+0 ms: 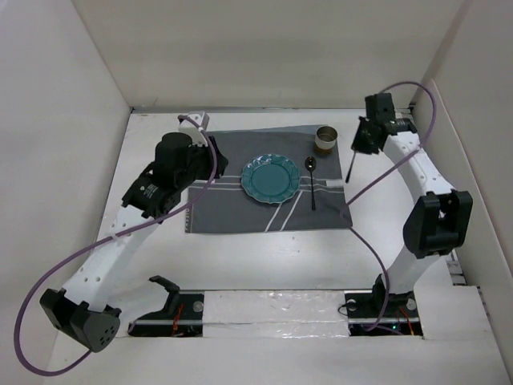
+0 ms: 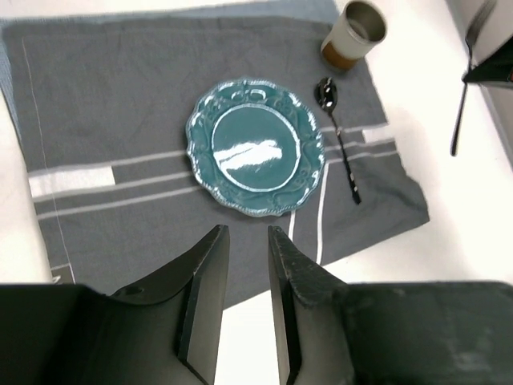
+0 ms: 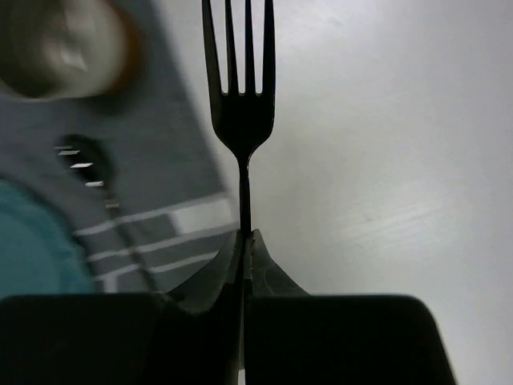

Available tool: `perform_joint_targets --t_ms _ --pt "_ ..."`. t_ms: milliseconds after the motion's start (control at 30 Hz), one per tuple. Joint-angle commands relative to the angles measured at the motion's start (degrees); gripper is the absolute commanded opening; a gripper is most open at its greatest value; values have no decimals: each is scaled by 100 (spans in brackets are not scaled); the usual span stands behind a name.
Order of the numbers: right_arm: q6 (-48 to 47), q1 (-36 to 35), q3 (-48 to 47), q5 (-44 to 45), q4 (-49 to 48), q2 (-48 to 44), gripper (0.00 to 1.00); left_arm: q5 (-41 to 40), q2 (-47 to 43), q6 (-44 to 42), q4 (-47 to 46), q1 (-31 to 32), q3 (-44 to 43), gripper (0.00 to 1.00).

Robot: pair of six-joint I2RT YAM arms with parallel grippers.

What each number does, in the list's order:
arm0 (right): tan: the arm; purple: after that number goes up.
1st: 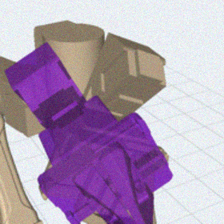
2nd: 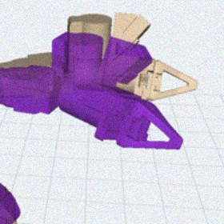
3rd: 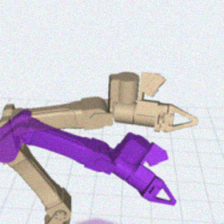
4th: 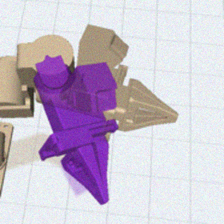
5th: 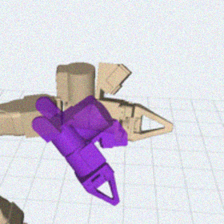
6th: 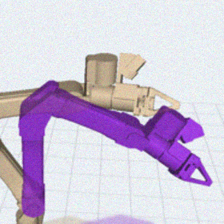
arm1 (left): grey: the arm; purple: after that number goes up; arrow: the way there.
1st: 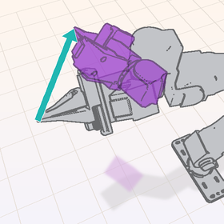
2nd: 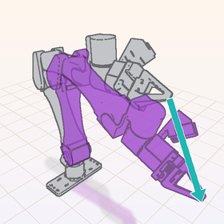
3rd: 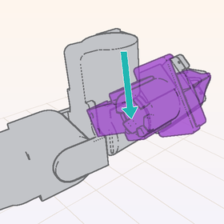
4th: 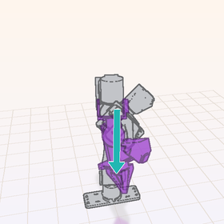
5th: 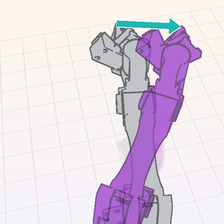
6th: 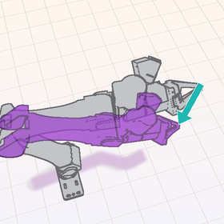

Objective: Set the dinner table for one person

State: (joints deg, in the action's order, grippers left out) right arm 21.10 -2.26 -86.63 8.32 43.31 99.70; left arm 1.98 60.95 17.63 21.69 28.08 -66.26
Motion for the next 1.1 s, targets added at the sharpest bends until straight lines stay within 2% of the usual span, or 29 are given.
perform_joint_targets --t_ms 0,200,367,500,733,1067 --pt "156 -938 -696 -295 187 -364 0 5 -4 -58 -60 23 -501 24" --pt "737 -2486 -2189 -647 195 601 0 -566 163 -224 239 23 -1125 28" --pt "1149 -3358 -3682 -779 99 2199 0 -848 111 -181 362 23 -1293 32" --pt "1291 -3693 -4658 -770 257 2904 0 -787 -21 -189 450 23 -1205 35" --pt "1994 -4019 -4573 -761 -349 3564 0 -752 -285 -119 652 23 -696 35" --pt "2591 -4283 -4810 -664 -543 4329 0 -550 -487 -40 678 23 -362 35"
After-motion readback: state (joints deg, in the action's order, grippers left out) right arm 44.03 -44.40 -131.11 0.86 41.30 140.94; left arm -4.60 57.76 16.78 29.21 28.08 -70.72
